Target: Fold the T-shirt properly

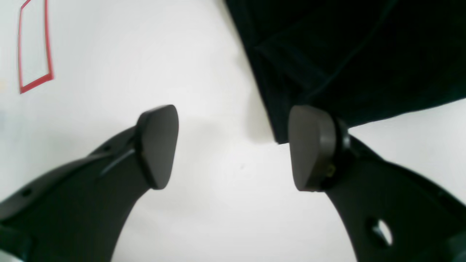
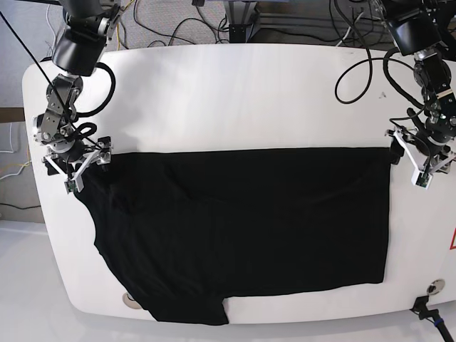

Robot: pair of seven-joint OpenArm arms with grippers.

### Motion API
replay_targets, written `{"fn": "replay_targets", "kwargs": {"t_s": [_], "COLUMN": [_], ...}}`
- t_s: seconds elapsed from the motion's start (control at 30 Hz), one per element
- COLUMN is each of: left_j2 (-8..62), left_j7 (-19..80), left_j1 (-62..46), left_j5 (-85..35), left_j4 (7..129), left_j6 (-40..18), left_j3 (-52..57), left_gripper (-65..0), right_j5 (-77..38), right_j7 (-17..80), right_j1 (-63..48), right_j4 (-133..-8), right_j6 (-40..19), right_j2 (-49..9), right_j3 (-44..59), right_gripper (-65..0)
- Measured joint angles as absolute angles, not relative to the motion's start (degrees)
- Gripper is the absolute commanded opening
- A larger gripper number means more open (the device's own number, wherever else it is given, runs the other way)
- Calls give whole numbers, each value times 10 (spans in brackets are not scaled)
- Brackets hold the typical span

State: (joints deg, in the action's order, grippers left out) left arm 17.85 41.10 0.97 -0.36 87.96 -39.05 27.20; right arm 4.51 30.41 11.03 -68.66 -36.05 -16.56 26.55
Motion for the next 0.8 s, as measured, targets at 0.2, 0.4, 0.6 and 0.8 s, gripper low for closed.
{"fn": "replay_targets", "kwargs": {"t_s": [0.2, 0.4, 0.6, 0.8], "left_j2": [181, 181, 166, 154], "left_j7": [410, 411, 409, 413], "left_j1": [13, 10, 3, -20], "left_j5": [-3, 0, -1, -3], "left_j4": [880, 879, 879, 878], "left_j6": [-389, -389, -390, -389], "left_j3": [271, 271, 249, 233], "left_gripper": [-205, -205, -204, -204], "right_j5": [-14, -18, -24, -24], "right_j7": [235, 216, 211, 208], "right_j1": [137, 138, 137, 136], "right_j4": [-570, -554, -554, -554], "right_j6": [-354, -361, -360, -360], "right_j2": [-204, -204, -198, -194], "right_j3": [265, 262, 262, 262], "right_gripper": [-124, -476, -650, -650]}}
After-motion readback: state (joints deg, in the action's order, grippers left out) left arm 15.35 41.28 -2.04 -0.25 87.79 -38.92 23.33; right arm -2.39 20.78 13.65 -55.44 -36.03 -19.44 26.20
